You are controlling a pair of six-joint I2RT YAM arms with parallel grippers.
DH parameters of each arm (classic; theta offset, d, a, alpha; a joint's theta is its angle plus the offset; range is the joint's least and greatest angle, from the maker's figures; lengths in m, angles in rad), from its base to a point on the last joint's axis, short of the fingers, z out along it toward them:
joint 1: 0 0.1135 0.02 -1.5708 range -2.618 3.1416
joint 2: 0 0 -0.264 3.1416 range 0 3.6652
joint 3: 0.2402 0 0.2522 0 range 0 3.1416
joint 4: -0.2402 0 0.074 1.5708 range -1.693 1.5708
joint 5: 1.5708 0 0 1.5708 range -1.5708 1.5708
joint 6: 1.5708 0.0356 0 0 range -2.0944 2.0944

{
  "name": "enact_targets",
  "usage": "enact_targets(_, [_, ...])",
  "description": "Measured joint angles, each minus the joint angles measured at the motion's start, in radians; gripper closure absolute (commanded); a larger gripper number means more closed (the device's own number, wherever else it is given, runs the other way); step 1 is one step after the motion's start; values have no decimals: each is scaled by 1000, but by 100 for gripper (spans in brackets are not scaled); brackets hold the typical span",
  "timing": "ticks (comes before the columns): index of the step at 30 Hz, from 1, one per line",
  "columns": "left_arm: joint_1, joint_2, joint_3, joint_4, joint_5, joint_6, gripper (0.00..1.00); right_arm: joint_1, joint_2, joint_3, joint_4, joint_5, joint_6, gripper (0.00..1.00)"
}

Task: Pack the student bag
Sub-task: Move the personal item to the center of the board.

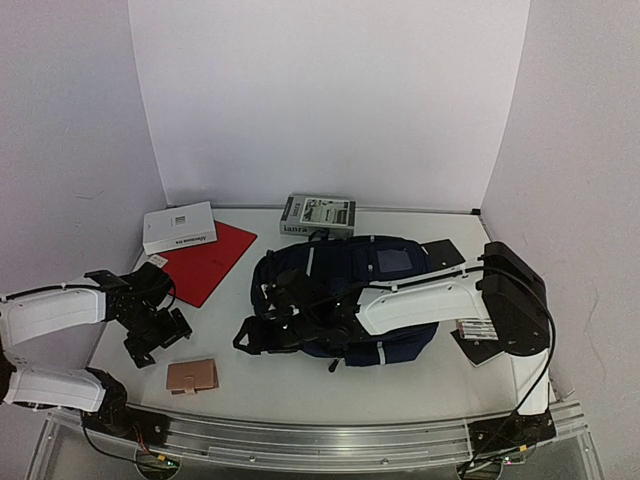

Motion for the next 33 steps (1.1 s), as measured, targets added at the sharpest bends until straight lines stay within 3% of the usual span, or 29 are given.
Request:
enact_targets(6, [0, -14, -8, -43, 38, -30, 11, -1, 0, 9, 17, 1, 3, 40])
enact_targets(9, [0, -30, -30, -44, 86, -35, 20, -1, 0, 9, 17, 1, 4, 41])
enact_targets(16, [-13, -59, -114, 24, 217, -32, 31, -1, 0, 9, 17, 8, 6, 42])
enact_targets(28, [-172, 120, -95, 424, 345, 31, 31, -17, -10, -94, 28, 38, 16, 43])
enact_targets(33, [-183, 148, -86, 476, 347, 48, 30, -38, -23, -156, 28, 27, 34, 46])
